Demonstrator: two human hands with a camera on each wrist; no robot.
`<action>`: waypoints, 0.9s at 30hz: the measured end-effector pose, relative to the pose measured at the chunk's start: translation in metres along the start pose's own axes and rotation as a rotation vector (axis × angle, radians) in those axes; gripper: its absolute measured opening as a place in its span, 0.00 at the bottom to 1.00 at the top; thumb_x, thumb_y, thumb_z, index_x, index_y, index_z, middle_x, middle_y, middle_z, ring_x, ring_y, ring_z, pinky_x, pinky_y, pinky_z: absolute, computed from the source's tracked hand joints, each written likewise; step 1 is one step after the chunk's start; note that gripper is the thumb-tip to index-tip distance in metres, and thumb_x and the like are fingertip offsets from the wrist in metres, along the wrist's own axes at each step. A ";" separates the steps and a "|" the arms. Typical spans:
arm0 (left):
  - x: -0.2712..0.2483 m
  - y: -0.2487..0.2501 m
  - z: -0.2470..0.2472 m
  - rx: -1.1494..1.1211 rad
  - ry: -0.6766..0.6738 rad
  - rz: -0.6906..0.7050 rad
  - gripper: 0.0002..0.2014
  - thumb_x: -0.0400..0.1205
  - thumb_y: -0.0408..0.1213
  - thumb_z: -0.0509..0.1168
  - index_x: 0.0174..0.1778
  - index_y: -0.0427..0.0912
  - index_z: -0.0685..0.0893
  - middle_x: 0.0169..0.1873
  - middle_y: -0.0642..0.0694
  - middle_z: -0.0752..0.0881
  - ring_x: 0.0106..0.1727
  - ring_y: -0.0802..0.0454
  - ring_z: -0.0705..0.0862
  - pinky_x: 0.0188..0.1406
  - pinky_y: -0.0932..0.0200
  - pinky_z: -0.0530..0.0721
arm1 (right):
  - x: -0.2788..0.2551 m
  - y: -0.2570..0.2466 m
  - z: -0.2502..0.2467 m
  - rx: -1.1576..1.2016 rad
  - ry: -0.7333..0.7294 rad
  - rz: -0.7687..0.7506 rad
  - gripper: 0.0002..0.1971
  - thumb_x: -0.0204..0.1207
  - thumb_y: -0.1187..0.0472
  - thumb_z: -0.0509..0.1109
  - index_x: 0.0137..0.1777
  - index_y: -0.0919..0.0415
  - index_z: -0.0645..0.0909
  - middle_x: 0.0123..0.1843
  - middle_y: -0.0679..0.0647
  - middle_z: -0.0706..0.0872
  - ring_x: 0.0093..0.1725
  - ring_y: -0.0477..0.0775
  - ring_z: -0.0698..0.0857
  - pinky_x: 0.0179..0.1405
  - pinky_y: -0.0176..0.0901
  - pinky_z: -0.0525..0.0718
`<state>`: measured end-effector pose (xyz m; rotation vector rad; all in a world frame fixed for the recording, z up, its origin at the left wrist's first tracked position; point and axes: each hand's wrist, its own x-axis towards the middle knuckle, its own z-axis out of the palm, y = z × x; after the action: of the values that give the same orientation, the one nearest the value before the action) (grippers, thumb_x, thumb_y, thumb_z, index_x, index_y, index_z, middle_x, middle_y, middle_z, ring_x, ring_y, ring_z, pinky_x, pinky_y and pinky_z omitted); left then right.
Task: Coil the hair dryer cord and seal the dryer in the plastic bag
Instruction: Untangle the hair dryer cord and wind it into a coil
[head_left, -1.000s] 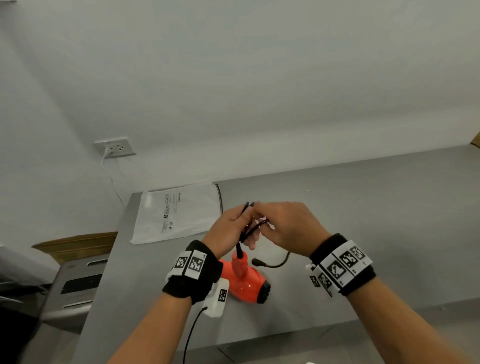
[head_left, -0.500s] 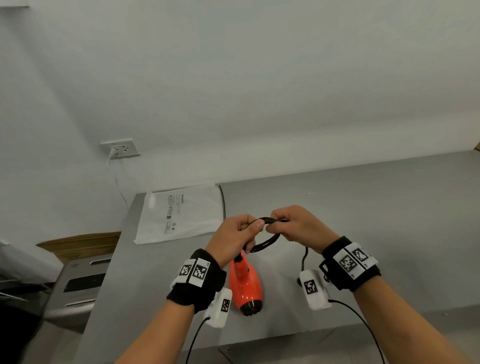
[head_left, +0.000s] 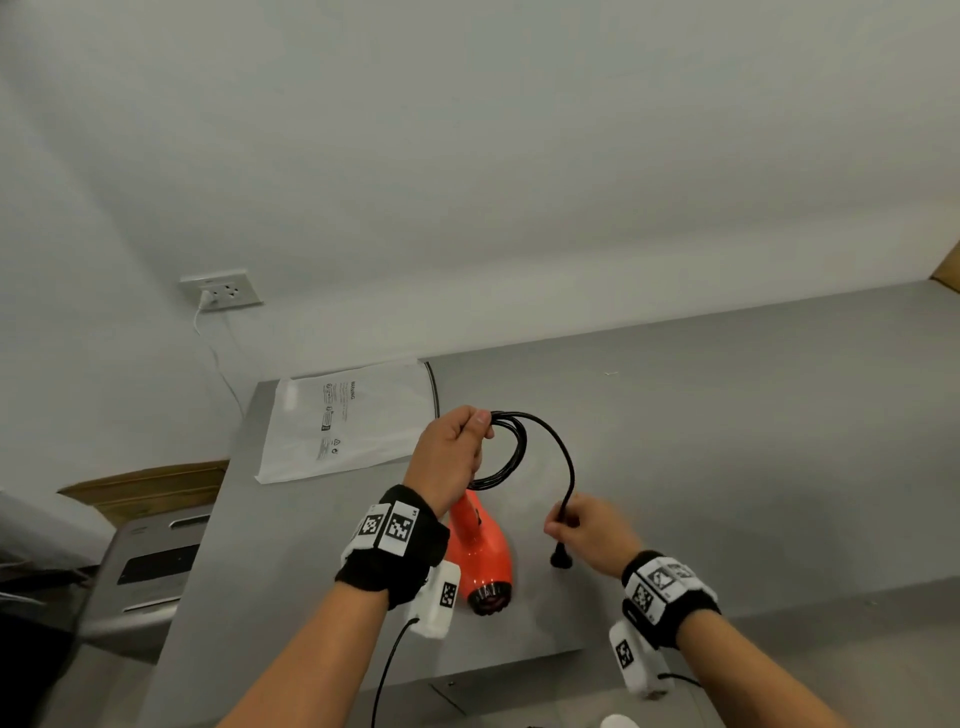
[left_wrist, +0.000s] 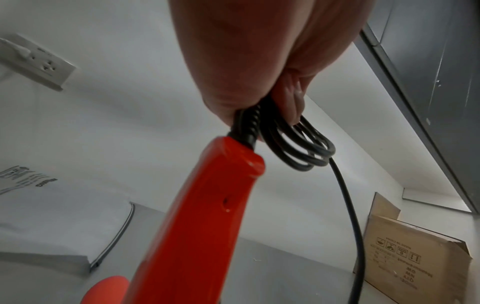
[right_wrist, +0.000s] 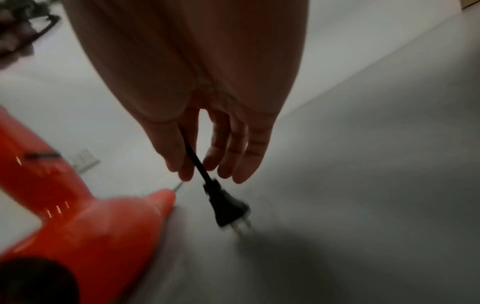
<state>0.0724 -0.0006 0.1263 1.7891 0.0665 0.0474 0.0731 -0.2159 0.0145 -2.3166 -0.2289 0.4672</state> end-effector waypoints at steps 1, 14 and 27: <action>0.001 -0.001 0.000 0.006 0.001 0.003 0.15 0.90 0.42 0.59 0.40 0.40 0.81 0.17 0.57 0.66 0.19 0.57 0.62 0.21 0.62 0.60 | -0.001 0.007 0.010 -0.055 -0.022 0.030 0.05 0.79 0.58 0.74 0.41 0.54 0.86 0.48 0.54 0.87 0.50 0.56 0.87 0.55 0.45 0.83; 0.008 -0.002 0.002 0.053 0.032 -0.003 0.15 0.89 0.43 0.59 0.38 0.42 0.81 0.15 0.57 0.67 0.17 0.57 0.63 0.22 0.61 0.62 | -0.053 -0.090 -0.065 0.750 0.368 -0.227 0.02 0.77 0.71 0.76 0.43 0.69 0.87 0.33 0.64 0.91 0.34 0.67 0.91 0.41 0.53 0.94; 0.004 0.000 0.011 0.123 -0.040 0.019 0.19 0.86 0.49 0.61 0.27 0.53 0.79 0.15 0.56 0.69 0.18 0.55 0.65 0.24 0.58 0.65 | 0.004 -0.099 -0.024 0.354 0.428 -0.233 0.18 0.72 0.63 0.78 0.54 0.47 0.75 0.42 0.44 0.82 0.32 0.39 0.80 0.33 0.30 0.77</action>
<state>0.0767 -0.0108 0.1239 1.9131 0.0243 0.0215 0.0844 -0.1609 0.0991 -1.9531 -0.1851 -0.1036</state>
